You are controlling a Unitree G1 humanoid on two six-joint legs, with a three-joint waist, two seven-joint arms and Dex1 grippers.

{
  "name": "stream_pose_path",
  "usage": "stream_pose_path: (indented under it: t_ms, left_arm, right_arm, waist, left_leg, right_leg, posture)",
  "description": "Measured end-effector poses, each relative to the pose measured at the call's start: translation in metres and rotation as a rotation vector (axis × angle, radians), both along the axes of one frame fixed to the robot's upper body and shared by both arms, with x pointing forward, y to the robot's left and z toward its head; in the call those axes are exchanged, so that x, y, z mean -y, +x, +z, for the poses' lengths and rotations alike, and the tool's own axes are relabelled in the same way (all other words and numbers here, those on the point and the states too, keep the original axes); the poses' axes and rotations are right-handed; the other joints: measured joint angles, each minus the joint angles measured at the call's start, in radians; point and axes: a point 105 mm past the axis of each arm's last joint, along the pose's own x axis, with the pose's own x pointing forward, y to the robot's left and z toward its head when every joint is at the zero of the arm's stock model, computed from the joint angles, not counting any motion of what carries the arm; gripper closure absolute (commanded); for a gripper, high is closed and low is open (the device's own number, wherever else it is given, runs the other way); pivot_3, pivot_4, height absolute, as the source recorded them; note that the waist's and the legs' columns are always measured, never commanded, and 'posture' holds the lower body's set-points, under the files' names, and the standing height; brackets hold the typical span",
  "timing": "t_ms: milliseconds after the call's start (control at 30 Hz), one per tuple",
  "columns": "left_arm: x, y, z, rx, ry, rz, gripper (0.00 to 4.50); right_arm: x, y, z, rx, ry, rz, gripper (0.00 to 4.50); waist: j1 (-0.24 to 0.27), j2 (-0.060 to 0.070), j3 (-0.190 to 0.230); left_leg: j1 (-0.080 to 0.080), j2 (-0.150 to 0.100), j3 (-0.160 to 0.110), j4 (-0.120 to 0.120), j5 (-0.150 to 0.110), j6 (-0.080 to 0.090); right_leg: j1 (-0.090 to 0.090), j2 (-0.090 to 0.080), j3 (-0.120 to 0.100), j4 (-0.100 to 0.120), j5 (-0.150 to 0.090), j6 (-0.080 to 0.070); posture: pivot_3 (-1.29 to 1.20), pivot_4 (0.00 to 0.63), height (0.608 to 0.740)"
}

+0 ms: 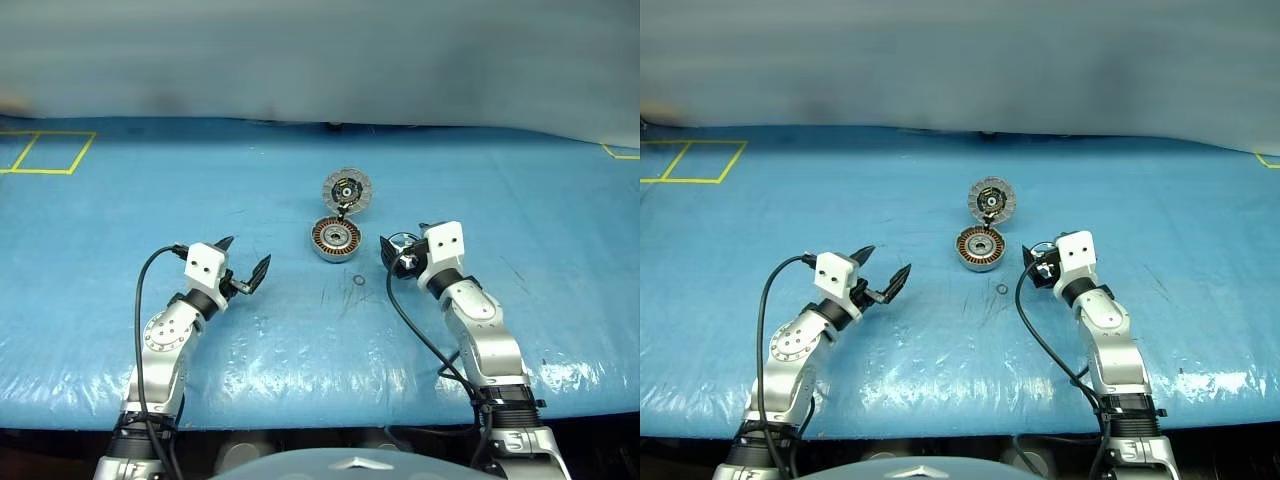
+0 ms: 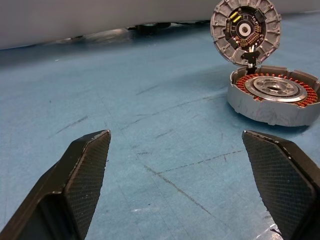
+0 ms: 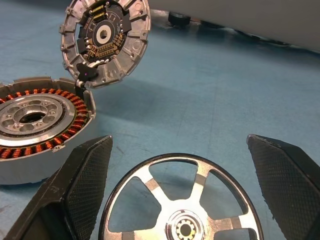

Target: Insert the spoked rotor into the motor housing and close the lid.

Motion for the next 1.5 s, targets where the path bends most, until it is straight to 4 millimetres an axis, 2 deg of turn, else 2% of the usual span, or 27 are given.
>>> stream_pose_path:
  t_ms: [1133, 1367, 1500]
  left_arm:
    - [0.004, -0.002, -0.001, -0.008, 0.011, -0.049, 0.03]
    - [0.011, -0.001, 0.003, 0.002, 0.024, -0.112, 0.03]
    - [0.019, -0.002, 0.005, -0.009, 0.044, -0.191, 0.03]
  right_arm:
    - [-0.002, 0.001, 0.0, -0.003, -0.009, 0.01, 0.0]
    - [-0.011, -0.002, -0.002, -0.024, -0.026, 0.084, 0.0]
    - [-0.022, -0.008, 0.005, -0.02, -0.091, 0.198, 0.0]
  waist:
    - [0.0, 0.0, 0.0]
    - [0.001, 0.0, 0.0]
    - [0.0, 0.0, 0.0]
  left_leg:
    - [0.0, 0.0, 0.0, 0.0, 0.0, 0.0]
    - [0.0, 0.0, 0.0, 0.0, 0.0, 0.0]
    - [0.0, 0.0, 0.0, 0.0, 0.0, 0.0]
  right_leg:
    - [0.0, 0.0, 0.0, 0.0, 0.0, 0.0]
    - [0.0, 0.0, 0.0, 0.0, 0.0, 0.0]
    - [0.0, 0.0, 0.0, 0.0, 0.0, 0.0]
  posture:
    - [0.0, 0.15, 0.74]
    - [0.0, 0.15, 0.74]
    - [0.0, 0.15, 0.74]
